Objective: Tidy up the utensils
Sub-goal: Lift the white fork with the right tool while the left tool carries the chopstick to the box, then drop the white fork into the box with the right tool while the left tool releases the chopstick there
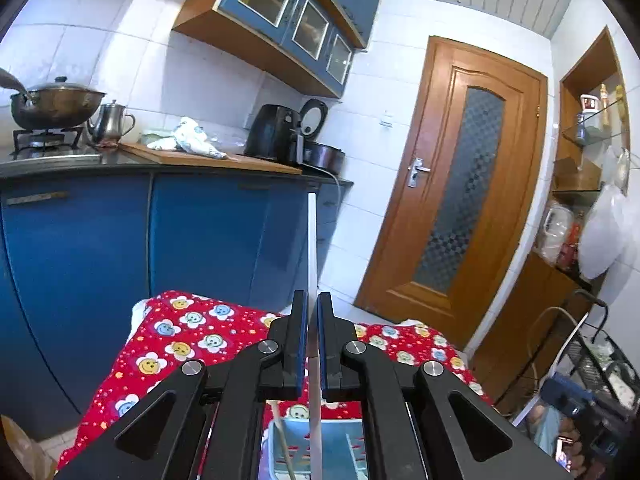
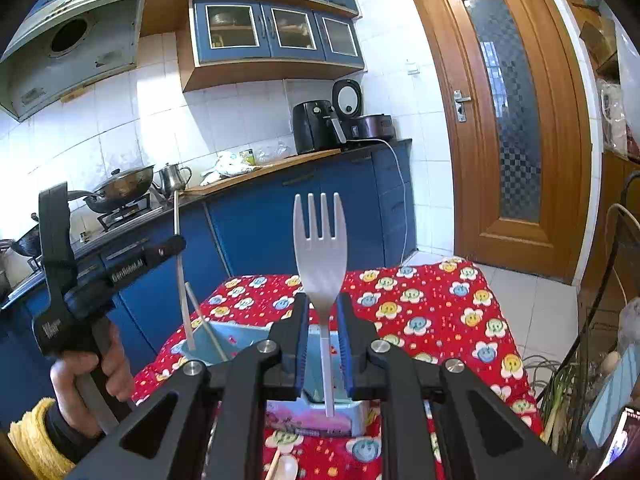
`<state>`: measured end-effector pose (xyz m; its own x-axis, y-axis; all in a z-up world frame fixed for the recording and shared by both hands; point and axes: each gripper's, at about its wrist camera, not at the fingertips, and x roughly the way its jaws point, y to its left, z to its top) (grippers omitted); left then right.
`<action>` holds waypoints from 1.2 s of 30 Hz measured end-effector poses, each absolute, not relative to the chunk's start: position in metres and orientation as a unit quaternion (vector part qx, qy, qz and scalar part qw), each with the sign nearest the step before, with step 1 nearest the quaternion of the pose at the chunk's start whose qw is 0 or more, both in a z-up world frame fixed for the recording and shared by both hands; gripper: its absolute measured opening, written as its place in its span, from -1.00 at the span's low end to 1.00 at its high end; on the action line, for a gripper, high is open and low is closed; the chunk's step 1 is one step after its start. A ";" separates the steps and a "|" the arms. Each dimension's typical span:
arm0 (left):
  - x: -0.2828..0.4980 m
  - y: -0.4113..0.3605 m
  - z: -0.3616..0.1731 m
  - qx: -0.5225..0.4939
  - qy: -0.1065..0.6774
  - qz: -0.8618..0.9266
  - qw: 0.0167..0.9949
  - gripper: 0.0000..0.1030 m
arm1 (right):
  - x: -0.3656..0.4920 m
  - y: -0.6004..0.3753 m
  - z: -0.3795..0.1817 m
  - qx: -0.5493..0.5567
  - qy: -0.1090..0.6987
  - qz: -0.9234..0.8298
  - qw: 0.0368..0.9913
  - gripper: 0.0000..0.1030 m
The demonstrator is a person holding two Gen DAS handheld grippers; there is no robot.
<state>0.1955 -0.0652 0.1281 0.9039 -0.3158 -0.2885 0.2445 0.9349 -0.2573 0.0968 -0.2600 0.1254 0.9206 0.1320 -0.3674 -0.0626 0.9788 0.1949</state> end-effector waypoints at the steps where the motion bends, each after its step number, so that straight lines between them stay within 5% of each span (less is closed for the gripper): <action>1: 0.198 -0.066 0.125 -0.108 0.167 -0.143 0.969 -0.91 | 0.100 -0.260 0.125 0.088 0.192 0.048 0.976 -0.69; 36: 0.200 -0.078 0.070 -0.076 0.203 -0.149 0.965 -0.91 | 0.151 -0.253 0.066 0.071 0.278 0.017 0.958 -0.68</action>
<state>0.2005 -0.0778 0.0703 0.8730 -0.3185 -0.3693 0.2569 0.9440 -0.2068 0.1515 -0.2533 0.0657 0.8448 0.0722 -0.5302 0.0063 0.9894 0.1448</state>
